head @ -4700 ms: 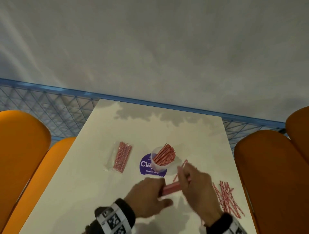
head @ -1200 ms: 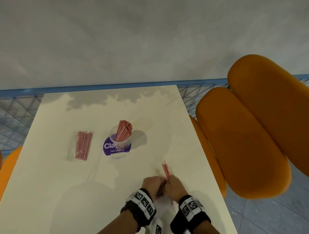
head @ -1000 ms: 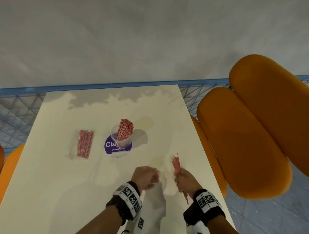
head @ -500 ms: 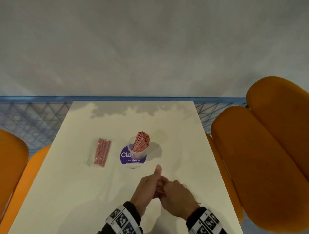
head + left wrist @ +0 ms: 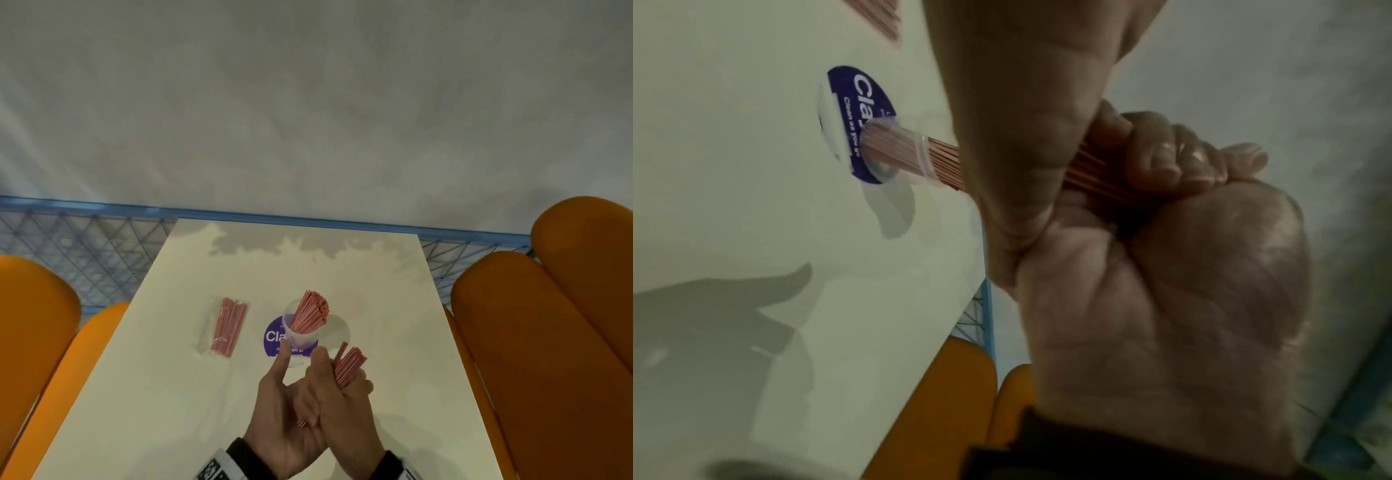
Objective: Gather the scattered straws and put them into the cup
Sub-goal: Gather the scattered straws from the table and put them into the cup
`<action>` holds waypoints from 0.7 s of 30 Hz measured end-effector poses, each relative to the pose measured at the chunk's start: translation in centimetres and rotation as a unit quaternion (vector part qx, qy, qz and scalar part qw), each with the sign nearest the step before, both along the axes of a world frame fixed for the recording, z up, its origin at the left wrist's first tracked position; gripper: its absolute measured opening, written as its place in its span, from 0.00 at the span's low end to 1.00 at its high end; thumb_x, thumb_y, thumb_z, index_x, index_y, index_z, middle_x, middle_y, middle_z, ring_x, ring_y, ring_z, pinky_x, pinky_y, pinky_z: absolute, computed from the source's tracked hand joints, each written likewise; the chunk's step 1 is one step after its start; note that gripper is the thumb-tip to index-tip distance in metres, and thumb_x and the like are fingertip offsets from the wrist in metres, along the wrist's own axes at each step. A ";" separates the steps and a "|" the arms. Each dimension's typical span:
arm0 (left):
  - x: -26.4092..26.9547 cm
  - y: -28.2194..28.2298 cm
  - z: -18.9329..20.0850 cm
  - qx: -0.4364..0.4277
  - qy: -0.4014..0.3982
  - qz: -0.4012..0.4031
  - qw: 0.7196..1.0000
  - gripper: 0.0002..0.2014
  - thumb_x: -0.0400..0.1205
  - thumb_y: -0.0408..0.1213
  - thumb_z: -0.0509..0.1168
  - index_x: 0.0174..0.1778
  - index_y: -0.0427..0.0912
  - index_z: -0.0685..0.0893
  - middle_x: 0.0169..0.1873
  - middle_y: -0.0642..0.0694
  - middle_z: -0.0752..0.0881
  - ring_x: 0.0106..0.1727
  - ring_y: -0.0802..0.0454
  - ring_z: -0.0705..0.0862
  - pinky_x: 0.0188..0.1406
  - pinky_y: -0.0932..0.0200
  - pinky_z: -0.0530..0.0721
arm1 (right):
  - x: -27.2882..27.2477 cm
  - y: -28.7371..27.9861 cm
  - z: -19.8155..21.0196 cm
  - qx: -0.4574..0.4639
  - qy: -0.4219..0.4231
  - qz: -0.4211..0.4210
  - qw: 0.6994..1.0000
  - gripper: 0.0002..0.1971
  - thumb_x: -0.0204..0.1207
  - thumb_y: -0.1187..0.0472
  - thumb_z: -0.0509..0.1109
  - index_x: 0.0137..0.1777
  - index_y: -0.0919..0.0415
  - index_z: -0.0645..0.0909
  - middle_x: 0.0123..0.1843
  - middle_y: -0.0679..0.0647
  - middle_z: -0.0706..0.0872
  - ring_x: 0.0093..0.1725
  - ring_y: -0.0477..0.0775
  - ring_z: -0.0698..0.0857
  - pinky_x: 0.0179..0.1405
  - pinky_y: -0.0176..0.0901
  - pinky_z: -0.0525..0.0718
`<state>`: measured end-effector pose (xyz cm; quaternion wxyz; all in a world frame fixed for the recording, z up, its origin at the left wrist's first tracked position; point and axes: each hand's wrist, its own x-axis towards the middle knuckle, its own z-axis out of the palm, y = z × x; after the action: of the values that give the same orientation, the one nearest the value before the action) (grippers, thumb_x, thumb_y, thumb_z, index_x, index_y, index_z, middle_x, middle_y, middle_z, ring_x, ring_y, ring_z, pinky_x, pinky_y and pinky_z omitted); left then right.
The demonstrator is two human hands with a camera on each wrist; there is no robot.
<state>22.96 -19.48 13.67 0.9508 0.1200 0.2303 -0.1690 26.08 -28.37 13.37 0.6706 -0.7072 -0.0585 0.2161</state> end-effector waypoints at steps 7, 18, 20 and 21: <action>-1.1 2.5 0.0 0.358 -0.122 -0.146 0.914 0.28 0.66 0.47 0.81 0.59 0.37 0.86 0.53 0.39 0.91 0.57 0.44 0.88 0.63 0.45 0.83 | 1.5 -1.7 3.0 0.056 -0.034 -0.002 0.998 0.23 0.74 0.43 0.59 0.45 0.65 0.81 0.25 0.48 0.80 0.27 0.46 0.80 0.28 0.35 0.80; -1.0 2.7 -0.9 0.806 -0.045 -0.282 0.519 0.15 0.81 0.53 0.61 0.38 0.48 0.86 0.28 0.54 0.77 0.31 0.55 0.77 0.37 0.60 0.81 | 3.0 -0.1 0.4 -0.183 -0.150 -0.022 0.971 0.21 0.66 0.33 0.61 0.35 0.50 0.78 0.26 0.42 0.81 0.29 0.44 0.82 0.27 0.25 0.78; -0.3 3.6 -1.5 0.838 -0.065 -0.294 0.455 0.18 0.84 0.53 0.57 0.45 0.45 0.86 0.32 0.53 0.77 0.35 0.55 0.75 0.35 0.61 0.73 | 4.0 0.2 0.9 -0.283 -0.221 0.021 0.933 0.18 0.68 0.32 0.55 0.30 0.44 0.71 0.26 0.36 0.76 0.27 0.43 0.80 0.28 0.23 0.77; 0.2 4.0 -1.9 0.849 -0.084 -0.281 0.439 0.19 0.84 0.53 0.56 0.46 0.44 0.86 0.33 0.52 0.78 0.36 0.55 0.74 0.36 0.60 0.72 | 4.4 0.5 1.0 -0.309 -0.232 0.053 0.921 0.17 0.69 0.33 0.53 0.29 0.43 0.69 0.25 0.35 0.74 0.27 0.42 0.80 0.28 0.24 0.77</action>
<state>23.15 -15.45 11.77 0.2879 0.9390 0.1308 -0.1353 30.48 -27.83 14.39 0.3740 -0.9055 -0.1803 0.0881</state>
